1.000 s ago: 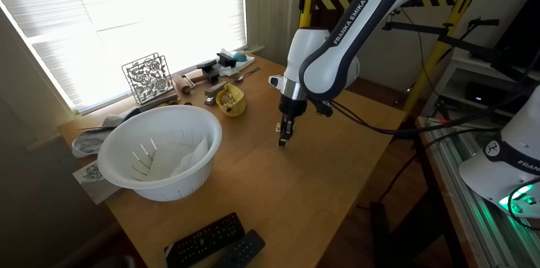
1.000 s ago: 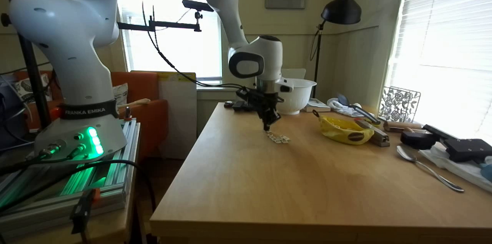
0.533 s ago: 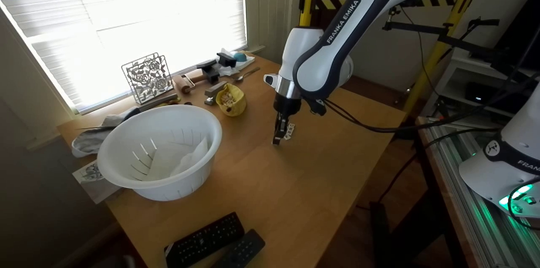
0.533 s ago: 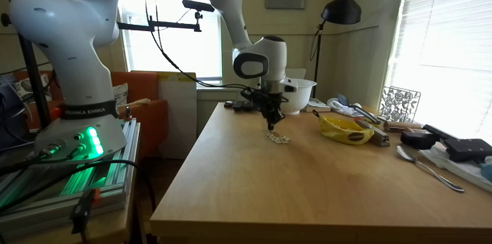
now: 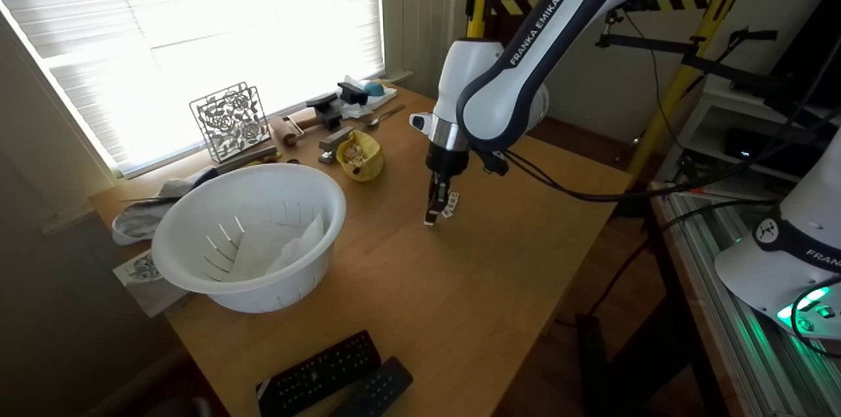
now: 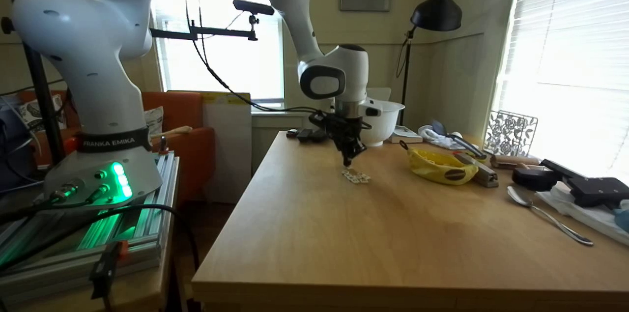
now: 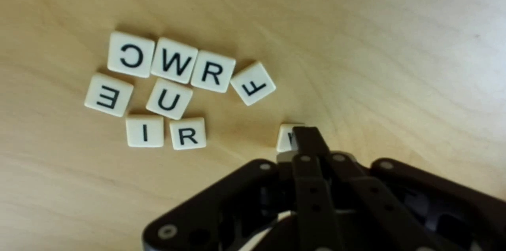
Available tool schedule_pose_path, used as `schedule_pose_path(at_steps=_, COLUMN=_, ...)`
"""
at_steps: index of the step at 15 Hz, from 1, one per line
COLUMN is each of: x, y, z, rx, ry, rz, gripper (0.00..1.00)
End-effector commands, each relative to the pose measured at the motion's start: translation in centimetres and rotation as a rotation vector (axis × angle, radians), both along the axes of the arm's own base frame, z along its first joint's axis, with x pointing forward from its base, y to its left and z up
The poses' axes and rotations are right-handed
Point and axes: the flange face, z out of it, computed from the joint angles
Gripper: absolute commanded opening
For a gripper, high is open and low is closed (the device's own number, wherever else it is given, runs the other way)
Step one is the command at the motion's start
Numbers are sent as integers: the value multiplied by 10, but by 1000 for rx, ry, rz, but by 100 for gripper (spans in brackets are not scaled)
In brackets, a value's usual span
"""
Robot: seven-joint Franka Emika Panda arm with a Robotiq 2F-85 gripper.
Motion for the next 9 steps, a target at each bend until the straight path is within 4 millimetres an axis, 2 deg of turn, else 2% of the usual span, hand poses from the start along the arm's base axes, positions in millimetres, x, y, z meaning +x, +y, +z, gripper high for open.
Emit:
schedule_pose_path(at_steps=1, x=-3, y=-5, z=25, rx=-20, ry=-21, rz=33, gripper=0)
schedule_pose_path(at_steps=4, x=-1, y=-12, z=40, rx=-43, ry=-50, rz=43, gripper=0)
schedule_pose_path(at_steps=9, x=-4, y=-35, z=49, rx=-124, ry=-38, rz=126, gripper=0)
